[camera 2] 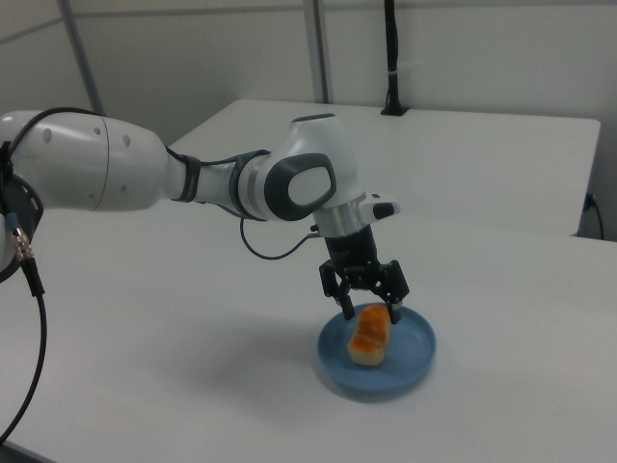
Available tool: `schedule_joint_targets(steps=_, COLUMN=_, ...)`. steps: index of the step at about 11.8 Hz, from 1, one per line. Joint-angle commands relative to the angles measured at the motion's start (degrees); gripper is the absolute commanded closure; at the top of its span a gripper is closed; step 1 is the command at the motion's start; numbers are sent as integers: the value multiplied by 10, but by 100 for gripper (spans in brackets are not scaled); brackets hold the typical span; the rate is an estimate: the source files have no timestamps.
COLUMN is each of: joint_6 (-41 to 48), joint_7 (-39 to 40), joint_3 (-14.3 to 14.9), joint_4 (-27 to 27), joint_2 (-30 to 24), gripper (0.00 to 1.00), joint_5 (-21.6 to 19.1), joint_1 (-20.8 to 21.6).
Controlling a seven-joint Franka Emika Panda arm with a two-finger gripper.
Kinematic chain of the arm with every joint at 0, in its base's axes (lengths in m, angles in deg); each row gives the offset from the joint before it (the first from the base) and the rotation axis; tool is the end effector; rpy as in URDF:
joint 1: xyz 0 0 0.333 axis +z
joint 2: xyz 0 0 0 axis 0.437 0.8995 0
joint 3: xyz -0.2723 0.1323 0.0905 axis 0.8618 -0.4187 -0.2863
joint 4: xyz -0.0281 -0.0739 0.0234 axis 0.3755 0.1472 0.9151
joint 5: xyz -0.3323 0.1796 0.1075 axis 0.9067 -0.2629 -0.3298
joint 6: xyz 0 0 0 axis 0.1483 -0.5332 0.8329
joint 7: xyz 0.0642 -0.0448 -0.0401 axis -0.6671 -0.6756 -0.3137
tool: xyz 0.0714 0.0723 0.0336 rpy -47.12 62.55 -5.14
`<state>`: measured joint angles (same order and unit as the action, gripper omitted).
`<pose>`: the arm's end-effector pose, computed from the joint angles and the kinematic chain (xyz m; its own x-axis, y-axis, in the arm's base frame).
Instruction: Put the bread on a plate
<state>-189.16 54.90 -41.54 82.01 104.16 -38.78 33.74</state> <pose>0.6418 -0.2258 0.3575 0.9922 -0.0780 -0.0970 -0.0453 -0.9520 0.3026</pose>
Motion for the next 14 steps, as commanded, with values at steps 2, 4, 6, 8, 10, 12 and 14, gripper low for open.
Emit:
schedule_joint_targets(steps=2, joint_6=26, joint_7=-54, joint_3=-5, joint_4=12, joint_2=-79, gripper=0, joint_5=-9, joint_1=8)
schedule_joint_targets(steps=4, joint_6=90, joint_7=-73, joint_3=-40, joint_4=11, joint_2=-156, gripper=0, joint_5=-9, joint_1=7)
schedule_joint_targets(steps=6, joint_6=151, joint_7=-98, joint_3=-93, joint_4=11, joint_2=-221, gripper=0, joint_5=-10, joint_1=2)
schedule_joint_targets(steps=8, joint_6=195, joint_7=-139, joint_3=-154, joint_4=12, joint_2=-261, gripper=0, joint_5=-10, joint_1=-1)
schedule_joint_targets(steps=10, joint_6=230, joint_7=-159, joint_3=-228, joint_4=12, joint_2=-281, gripper=0, joint_5=-10, joint_1=-24)
schedule_joint_targets(steps=12, joint_6=258, joint_7=-166, joint_3=-285, joint_4=10, joint_2=-287, gripper=0, joint_5=-10, joint_1=-48)
schedule_joint_targets(steps=14, joint_6=259, joint_7=-166, joint_3=-287, joint_4=5, joint_2=-287, gripper=0, joint_5=-23, joint_1=-47)
